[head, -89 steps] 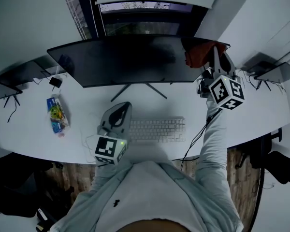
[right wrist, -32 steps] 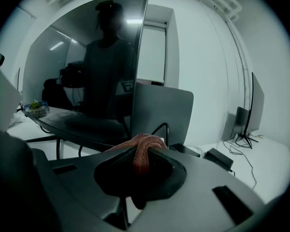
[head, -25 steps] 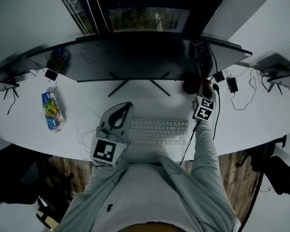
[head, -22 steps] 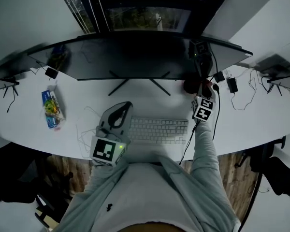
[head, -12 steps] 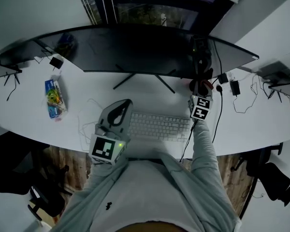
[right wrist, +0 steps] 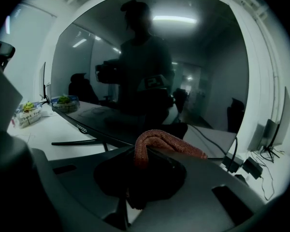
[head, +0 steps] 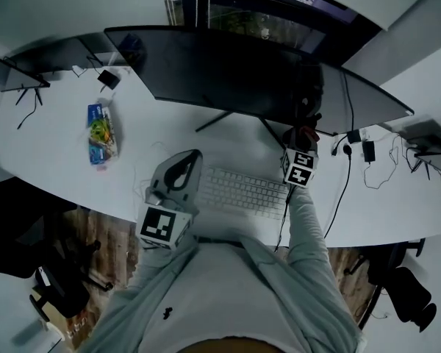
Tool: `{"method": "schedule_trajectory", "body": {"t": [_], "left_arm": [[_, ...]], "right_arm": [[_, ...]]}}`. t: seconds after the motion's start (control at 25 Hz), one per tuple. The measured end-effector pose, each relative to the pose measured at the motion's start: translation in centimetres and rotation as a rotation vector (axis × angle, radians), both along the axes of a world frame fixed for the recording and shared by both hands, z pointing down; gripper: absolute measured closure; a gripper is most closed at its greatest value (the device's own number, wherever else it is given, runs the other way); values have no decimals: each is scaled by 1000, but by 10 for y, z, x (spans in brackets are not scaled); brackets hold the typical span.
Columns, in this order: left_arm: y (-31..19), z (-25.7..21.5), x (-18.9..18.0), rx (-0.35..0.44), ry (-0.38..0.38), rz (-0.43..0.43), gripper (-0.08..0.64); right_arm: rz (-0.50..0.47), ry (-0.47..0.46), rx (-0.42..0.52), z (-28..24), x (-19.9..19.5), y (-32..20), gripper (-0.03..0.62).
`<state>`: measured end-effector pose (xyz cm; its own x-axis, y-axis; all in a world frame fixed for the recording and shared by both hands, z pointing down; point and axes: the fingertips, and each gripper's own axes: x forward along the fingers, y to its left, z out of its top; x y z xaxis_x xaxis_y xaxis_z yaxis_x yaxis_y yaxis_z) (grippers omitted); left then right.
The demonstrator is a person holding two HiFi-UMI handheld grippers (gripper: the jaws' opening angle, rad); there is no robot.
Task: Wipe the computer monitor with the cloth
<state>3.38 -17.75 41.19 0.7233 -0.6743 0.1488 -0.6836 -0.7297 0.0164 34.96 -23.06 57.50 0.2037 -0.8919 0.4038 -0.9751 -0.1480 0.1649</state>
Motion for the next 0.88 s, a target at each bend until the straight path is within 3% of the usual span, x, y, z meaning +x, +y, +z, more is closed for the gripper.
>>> {"method": "schedule_trajectory", "body": {"t": [0.2,0.64,0.88], "left_arm": [[-9,-1,-30,0,13,-41,540],[-25,-2,-93,-11,35,-130,540],[-31,-1,-128,-3,32,-177,540]], "right_arm": [[-59,-8,-1,1,-42,-17,554],[-286,48,-31,1,-161,-62,555],[-348,8,-13,-1,-229,-90,554]]}}
